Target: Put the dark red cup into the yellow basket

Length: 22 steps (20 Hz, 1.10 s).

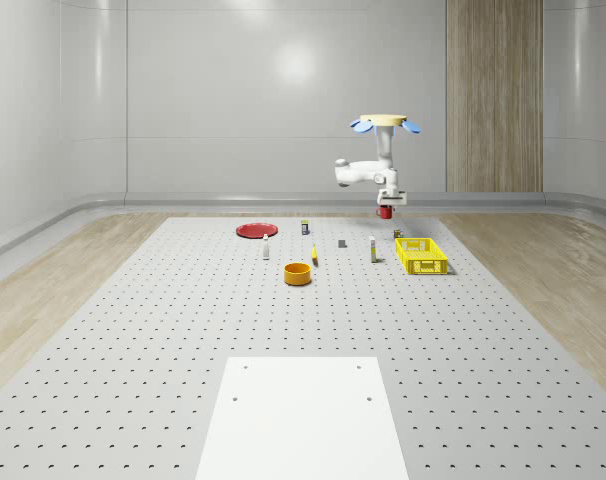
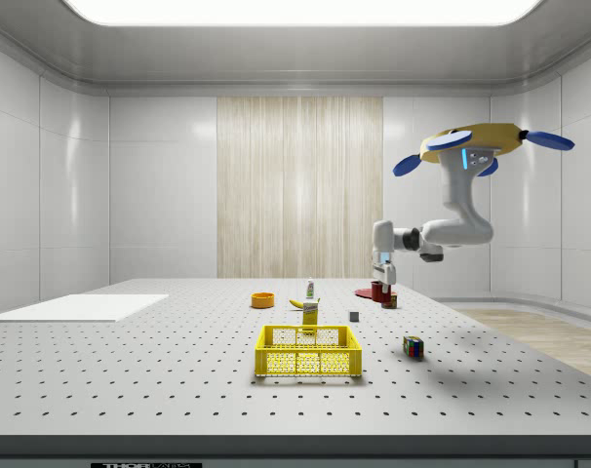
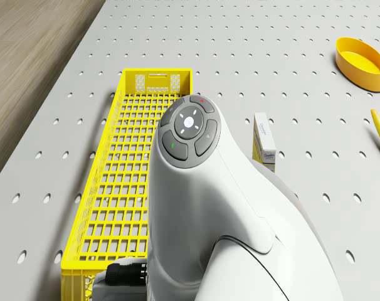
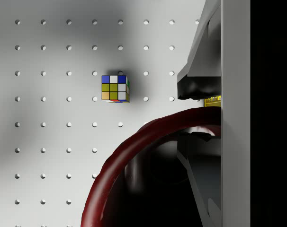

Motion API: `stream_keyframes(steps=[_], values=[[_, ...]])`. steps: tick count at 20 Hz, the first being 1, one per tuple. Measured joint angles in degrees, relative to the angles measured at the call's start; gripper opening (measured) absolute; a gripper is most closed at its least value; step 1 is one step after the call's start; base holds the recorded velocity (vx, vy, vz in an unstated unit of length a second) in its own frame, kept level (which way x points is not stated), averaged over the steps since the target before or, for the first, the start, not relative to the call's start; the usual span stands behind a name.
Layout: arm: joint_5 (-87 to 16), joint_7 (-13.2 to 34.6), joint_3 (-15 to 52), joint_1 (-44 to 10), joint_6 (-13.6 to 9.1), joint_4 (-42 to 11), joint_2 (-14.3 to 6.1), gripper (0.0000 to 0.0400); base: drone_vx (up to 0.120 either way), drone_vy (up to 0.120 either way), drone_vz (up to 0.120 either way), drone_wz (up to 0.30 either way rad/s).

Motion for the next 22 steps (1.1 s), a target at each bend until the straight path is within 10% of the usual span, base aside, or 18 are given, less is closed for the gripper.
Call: stream_keyframes(steps=[22], values=[[1.37,0.43,0.53,-0.49,3.17,0.11,-3.39,0.01,0.12,0.093,0.0,0.0]])
